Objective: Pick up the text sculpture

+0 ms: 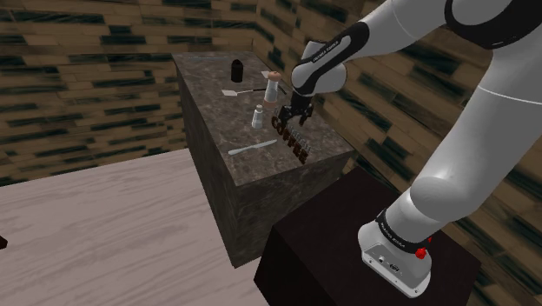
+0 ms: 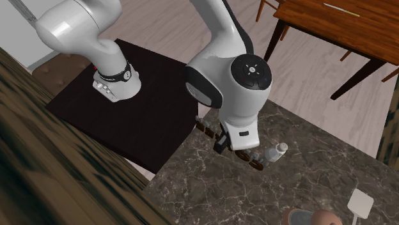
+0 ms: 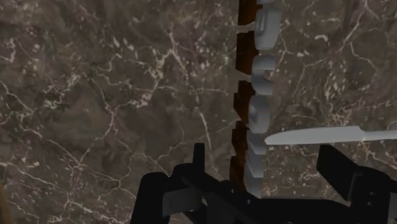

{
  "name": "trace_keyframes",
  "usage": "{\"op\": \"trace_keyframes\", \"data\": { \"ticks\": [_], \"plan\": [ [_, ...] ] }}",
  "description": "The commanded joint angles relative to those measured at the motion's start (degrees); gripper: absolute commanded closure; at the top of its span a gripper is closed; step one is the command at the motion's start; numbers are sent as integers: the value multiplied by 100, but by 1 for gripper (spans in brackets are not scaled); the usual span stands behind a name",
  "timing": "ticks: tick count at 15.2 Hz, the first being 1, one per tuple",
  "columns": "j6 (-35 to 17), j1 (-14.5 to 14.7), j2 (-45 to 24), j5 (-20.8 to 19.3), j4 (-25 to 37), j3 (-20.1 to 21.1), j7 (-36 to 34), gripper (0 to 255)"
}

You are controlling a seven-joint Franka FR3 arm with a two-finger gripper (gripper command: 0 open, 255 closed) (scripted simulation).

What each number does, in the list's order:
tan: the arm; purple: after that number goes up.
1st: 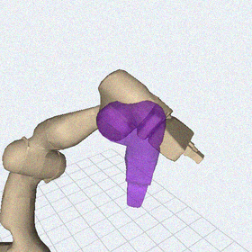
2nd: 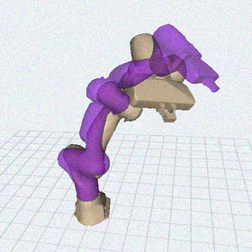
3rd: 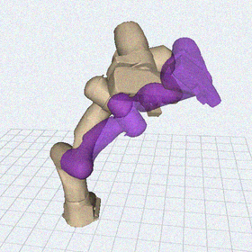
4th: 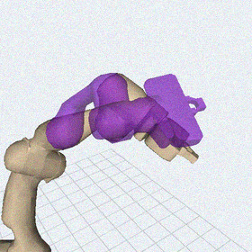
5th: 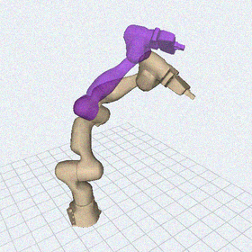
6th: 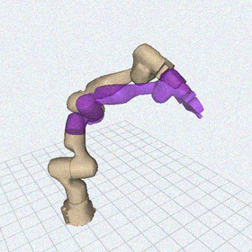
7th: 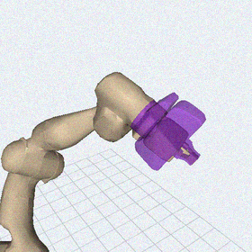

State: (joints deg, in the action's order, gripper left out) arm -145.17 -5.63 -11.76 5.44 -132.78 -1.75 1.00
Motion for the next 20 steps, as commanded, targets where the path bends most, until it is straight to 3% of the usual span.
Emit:
{"op": "trace_keyframes", "data": {
  "ticks": [1,6,7,16,20],
  "plan": [
    [-134,-7,-159,26,26,7,22,0],
    [-383,-17,-402,70,20,26,63,0],
    [-378,-18,-416,70,38,26,65,255],
    [-382,-17,-403,70,21,26,63,255],
    [-104,-5,-131,21,28,5,18,255]
  ]
}}
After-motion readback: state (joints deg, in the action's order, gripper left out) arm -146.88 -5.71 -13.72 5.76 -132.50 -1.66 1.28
